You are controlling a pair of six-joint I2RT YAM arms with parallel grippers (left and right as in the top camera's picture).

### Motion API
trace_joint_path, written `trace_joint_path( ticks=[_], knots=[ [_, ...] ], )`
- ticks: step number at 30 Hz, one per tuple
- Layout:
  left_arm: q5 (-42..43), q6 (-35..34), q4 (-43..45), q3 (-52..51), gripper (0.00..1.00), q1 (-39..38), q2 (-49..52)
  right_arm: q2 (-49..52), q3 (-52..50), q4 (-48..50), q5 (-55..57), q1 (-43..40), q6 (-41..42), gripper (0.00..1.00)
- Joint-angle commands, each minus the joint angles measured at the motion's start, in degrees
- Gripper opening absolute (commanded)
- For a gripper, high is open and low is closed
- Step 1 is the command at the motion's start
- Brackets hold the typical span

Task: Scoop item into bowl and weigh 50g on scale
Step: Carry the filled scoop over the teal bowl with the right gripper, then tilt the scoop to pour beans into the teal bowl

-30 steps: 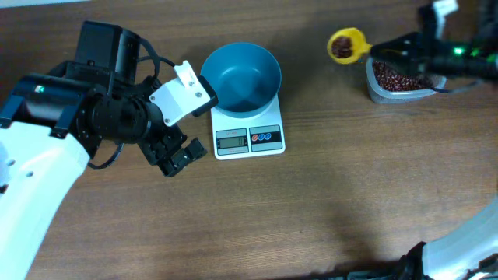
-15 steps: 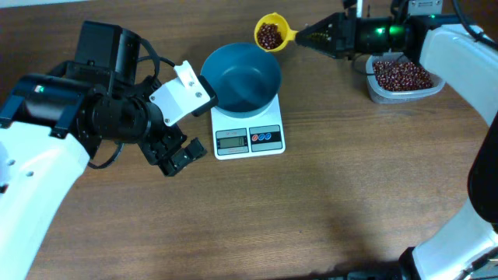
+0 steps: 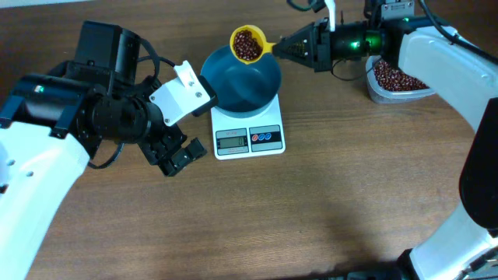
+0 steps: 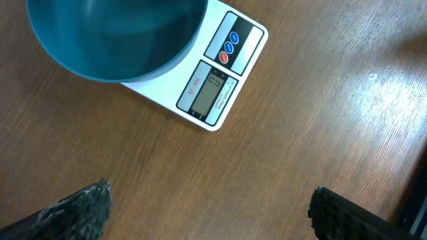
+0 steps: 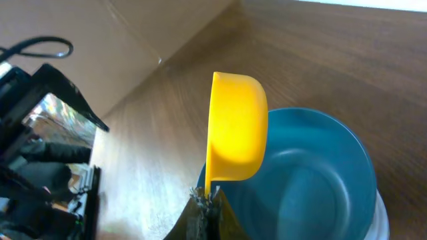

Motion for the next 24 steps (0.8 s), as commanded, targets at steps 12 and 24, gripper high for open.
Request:
trace_joint_path(
  ticks=[12,24],
  knots=[
    [0.3,-0.9,0.1,1.0,0.99,-0.2,0.3,0.5,0.2,-4.4,2.1,0.8,-15.7,0.04],
    [0.2,-0.9,0.1,1.0,0.99,-0.2,0.3,0.7,-0.1,-5.9,6.4,1.7,-17.1,0.04]
  ],
)
